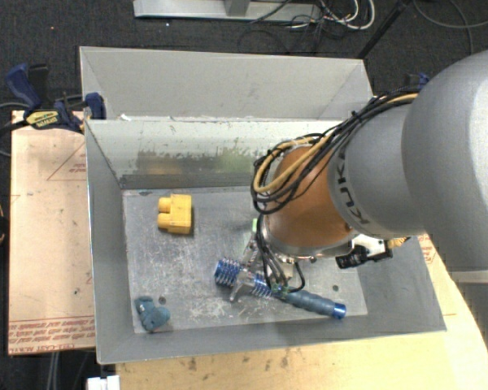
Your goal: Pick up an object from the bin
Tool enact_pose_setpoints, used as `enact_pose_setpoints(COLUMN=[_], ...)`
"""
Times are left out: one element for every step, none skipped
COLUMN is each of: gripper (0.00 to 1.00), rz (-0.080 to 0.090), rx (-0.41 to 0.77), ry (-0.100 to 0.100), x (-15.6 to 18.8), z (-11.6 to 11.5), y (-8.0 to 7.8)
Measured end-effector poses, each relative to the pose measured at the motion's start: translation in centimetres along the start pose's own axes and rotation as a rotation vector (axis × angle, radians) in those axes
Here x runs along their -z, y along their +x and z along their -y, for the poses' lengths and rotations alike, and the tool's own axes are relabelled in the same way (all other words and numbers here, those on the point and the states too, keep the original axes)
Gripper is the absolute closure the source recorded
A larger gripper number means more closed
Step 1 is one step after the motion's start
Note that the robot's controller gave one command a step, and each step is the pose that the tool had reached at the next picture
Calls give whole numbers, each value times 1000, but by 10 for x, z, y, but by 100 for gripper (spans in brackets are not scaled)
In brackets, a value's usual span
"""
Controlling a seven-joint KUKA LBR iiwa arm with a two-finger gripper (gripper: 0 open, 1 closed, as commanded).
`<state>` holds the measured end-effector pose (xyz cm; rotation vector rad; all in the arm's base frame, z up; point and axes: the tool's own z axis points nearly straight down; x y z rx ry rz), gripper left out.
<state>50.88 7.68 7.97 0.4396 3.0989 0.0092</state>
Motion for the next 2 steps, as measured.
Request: enact_pose_setpoints(gripper=[100,100], rz=[-5,-9], rx=[2,3], ry=[4,6], x=[68,78], z=[-2,-2], y=[-2,-3])
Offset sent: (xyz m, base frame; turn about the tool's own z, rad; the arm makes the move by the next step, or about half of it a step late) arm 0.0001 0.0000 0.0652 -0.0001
